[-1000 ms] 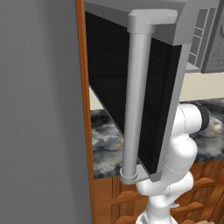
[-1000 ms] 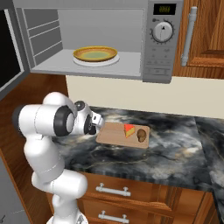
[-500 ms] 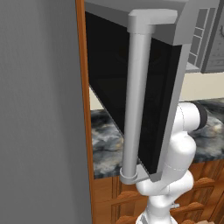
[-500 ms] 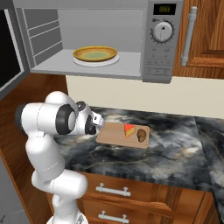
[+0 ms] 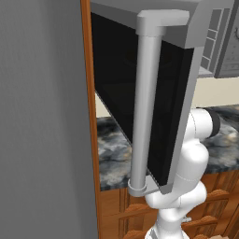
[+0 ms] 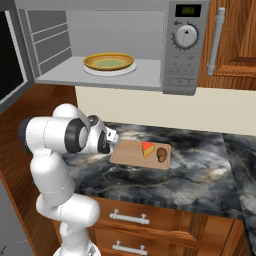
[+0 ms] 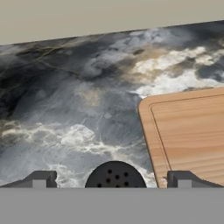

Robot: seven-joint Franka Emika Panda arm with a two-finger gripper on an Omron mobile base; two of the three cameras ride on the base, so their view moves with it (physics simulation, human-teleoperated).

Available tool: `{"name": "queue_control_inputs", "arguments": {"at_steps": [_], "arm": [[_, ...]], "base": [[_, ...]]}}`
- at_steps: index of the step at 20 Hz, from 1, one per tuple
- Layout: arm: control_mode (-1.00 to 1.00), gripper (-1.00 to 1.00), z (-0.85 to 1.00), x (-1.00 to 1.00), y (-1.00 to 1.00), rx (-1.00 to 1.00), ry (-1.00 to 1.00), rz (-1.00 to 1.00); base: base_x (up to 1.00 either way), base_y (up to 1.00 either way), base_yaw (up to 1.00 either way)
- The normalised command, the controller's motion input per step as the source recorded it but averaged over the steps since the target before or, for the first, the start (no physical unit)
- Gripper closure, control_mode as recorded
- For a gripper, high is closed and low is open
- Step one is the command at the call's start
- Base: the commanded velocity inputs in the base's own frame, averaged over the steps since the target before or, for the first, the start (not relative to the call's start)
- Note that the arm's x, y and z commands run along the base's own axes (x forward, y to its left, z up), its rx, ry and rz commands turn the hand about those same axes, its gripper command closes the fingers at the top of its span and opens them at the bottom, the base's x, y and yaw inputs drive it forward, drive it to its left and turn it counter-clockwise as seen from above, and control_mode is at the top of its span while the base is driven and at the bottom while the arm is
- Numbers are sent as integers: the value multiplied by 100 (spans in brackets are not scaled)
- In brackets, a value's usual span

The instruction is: Retrieve the reheated potato from the microwave, then place the potato, cheese, and condiment on the cutting board.

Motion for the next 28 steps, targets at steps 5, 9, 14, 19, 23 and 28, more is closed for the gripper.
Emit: {"name": "queue_control_inputs", "arguments": {"at_steps": [5, 9, 14, 19, 23, 28], "arm": [[-100, 100, -12, 4, 0, 0, 0, 0], [-100, 100, -14, 2, 0, 0, 0, 0], [-100, 100, -13, -3, 0, 0, 0, 0], [-100, 100, -5, -5, 0, 0, 0, 0], [-100, 100, 20, -15, 0, 0, -7, 0], [-100, 100, 17, -27, -14, 0, -5, 0]], "base": [[0, 0, 0], [0, 0, 0], [0, 0, 0], [0, 0, 0], [0, 0, 0], [0, 0, 0]]}}
